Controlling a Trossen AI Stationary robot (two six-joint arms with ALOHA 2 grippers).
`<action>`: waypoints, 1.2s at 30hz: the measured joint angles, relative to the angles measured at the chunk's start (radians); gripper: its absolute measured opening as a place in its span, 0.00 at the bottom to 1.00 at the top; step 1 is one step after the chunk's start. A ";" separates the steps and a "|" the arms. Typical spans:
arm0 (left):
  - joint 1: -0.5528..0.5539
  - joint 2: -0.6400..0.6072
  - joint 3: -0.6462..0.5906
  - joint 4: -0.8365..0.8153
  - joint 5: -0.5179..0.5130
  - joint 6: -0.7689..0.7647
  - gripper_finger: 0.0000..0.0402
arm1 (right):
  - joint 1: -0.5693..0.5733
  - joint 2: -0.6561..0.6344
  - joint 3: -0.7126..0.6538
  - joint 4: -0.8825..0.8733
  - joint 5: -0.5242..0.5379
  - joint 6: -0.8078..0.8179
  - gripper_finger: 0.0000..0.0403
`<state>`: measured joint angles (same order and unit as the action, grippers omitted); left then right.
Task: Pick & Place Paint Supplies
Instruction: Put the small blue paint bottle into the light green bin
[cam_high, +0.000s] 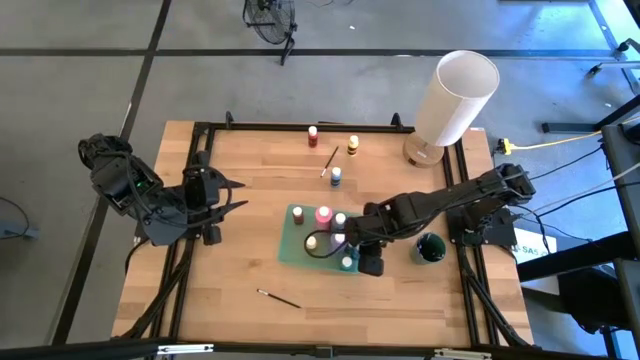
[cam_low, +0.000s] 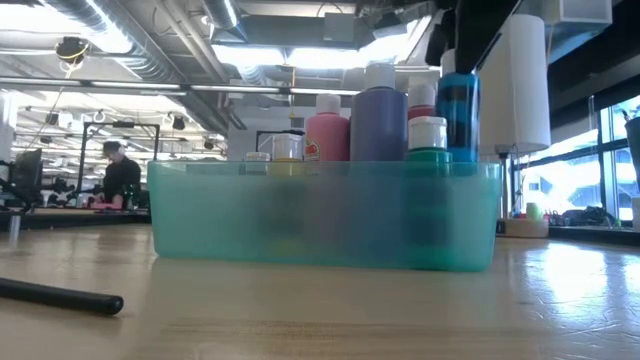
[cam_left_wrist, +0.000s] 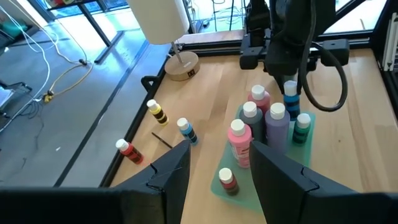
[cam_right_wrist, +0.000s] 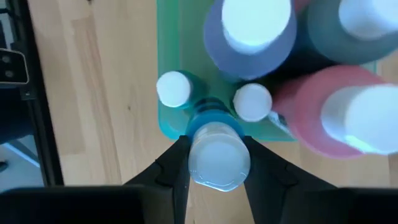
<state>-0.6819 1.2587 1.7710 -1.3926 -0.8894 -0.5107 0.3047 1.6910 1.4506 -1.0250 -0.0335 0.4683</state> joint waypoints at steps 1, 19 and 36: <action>0.000 0.000 0.000 0.000 0.000 -0.002 0.40 | 0.000 0.000 0.000 0.007 0.004 -0.008 0.29; 0.000 0.000 0.000 0.002 0.019 -0.035 0.40 | -0.010 0.082 -0.002 0.029 0.000 -0.110 0.29; 0.000 0.000 0.000 0.002 0.018 -0.045 0.40 | -0.031 0.109 -0.005 0.028 -0.012 -0.241 0.29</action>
<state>-0.6819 1.2587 1.7710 -1.3903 -0.8715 -0.5557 0.2741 1.7998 1.4452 -0.9973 -0.0454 0.2268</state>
